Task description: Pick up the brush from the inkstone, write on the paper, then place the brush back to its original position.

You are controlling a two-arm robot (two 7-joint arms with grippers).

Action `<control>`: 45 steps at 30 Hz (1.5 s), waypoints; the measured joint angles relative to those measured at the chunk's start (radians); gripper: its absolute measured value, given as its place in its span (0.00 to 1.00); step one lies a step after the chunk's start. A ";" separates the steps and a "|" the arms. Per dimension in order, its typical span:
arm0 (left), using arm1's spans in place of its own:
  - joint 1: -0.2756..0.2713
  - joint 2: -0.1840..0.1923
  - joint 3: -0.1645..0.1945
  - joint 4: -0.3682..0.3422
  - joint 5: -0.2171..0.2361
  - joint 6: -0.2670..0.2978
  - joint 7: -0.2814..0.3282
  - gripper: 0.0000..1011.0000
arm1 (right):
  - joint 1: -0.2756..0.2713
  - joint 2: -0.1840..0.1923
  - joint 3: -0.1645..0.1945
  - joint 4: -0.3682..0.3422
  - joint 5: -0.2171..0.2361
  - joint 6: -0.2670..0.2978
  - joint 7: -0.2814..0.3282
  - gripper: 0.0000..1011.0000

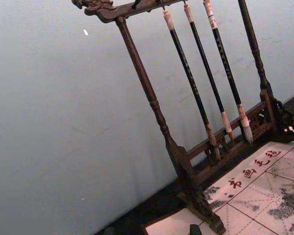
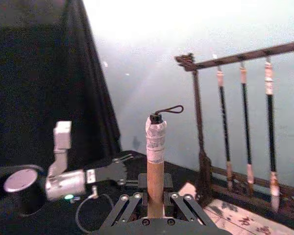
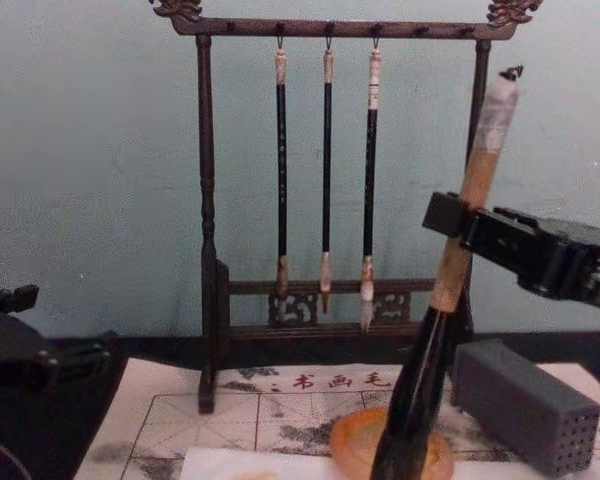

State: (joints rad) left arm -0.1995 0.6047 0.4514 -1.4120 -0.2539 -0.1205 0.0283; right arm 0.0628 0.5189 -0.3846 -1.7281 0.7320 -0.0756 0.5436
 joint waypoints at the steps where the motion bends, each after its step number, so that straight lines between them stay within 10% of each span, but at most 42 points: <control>1: 0.000 0.000 0.000 0.000 0.000 0.000 0.000 0.99 | 0.005 -0.003 0.000 0.005 0.004 0.009 -0.007 0.20; 14: 0.000 0.000 0.000 0.000 0.000 0.000 0.000 0.99 | 0.096 -0.073 0.011 0.091 0.096 0.141 -0.136 0.20; 25: 0.000 0.000 0.000 0.000 0.000 0.000 0.000 0.99 | 0.174 -0.163 0.056 0.175 0.214 0.263 -0.366 0.20; 45: 0.000 0.000 0.000 0.000 0.000 0.000 0.000 0.99 | 0.285 -0.244 0.075 0.314 0.326 0.313 -0.586 0.20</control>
State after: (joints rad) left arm -0.1995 0.6047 0.4514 -1.4120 -0.2539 -0.1205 0.0282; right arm 0.3474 0.2745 -0.3100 -1.4142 1.0581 0.2373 -0.0421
